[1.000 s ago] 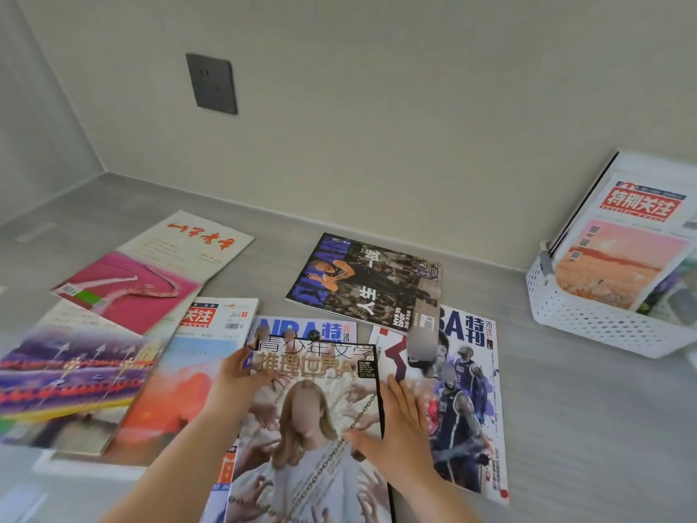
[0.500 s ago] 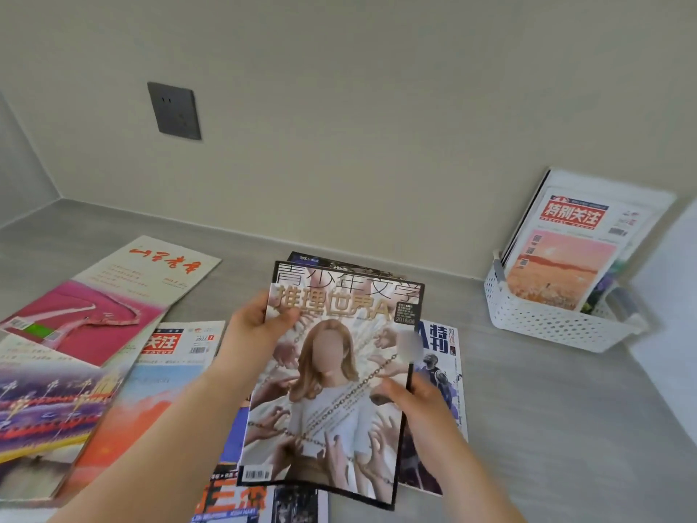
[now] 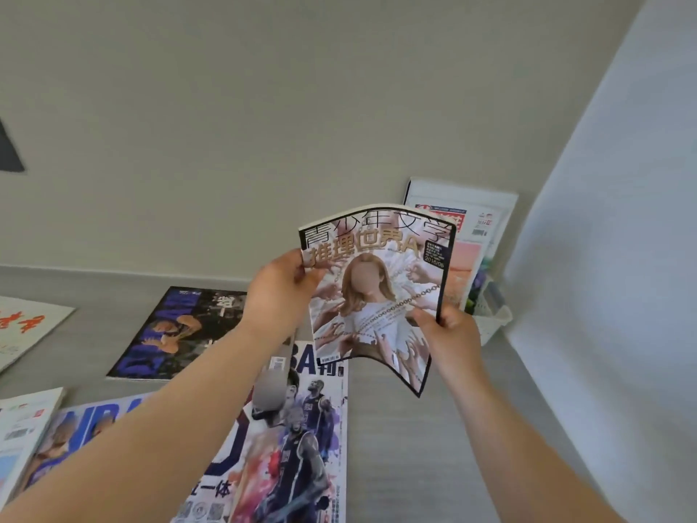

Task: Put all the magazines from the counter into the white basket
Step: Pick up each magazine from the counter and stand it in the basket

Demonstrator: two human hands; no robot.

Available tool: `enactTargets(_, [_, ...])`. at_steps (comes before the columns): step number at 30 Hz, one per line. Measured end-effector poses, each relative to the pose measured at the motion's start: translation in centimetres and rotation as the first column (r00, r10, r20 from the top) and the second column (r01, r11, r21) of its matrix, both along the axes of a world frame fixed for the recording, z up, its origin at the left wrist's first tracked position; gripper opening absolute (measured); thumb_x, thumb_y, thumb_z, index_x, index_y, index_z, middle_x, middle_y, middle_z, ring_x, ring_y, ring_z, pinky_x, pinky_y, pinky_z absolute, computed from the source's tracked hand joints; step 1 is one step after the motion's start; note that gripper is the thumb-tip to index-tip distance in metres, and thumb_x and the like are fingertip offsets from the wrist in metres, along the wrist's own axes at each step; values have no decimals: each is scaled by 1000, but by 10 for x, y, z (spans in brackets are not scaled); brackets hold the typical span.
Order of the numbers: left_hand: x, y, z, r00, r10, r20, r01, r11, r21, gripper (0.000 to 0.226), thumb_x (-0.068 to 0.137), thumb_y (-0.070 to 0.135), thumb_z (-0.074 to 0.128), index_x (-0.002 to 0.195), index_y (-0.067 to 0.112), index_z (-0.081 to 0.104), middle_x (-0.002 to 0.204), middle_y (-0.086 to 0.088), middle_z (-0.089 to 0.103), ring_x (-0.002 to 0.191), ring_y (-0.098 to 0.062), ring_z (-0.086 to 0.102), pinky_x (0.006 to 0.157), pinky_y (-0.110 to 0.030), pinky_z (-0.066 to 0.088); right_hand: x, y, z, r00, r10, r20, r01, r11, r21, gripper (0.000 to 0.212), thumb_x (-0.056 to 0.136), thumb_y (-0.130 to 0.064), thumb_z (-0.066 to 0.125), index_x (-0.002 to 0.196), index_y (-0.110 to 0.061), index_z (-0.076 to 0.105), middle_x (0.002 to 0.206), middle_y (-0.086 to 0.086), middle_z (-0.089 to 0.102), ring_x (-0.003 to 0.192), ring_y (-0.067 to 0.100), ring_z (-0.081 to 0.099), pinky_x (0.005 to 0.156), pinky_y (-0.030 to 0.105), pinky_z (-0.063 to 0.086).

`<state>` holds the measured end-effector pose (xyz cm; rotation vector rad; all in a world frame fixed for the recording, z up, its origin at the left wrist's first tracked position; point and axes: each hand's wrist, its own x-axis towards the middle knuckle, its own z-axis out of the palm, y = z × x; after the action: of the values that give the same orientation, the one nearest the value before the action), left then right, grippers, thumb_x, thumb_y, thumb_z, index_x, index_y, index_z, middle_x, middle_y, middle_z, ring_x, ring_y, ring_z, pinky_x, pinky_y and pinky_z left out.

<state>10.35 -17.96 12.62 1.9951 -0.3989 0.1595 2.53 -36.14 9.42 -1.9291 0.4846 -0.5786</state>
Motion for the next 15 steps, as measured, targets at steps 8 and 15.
enactTargets(8, [64,-117,37,990,-133,-55,119,973,-198,29,84,6,54,64,27,56,84,-17,68,80,-36,65,79,-36,54,48,-117,33,987,-126,98,129,992,-20,15,82,-15,58,90,-8,68,55,-3,64,46,13,53,41,11,34])
enactTargets(15, [107,-176,14,979,-150,-138,118,970,-215,26,82,3,57,65,23,60,77,-8,65,79,-26,66,88,-45,52,95,-184,12,987,-140,73,139,990,18,10,82,-12,59,85,-11,68,56,3,56,43,10,40,38,15,31])
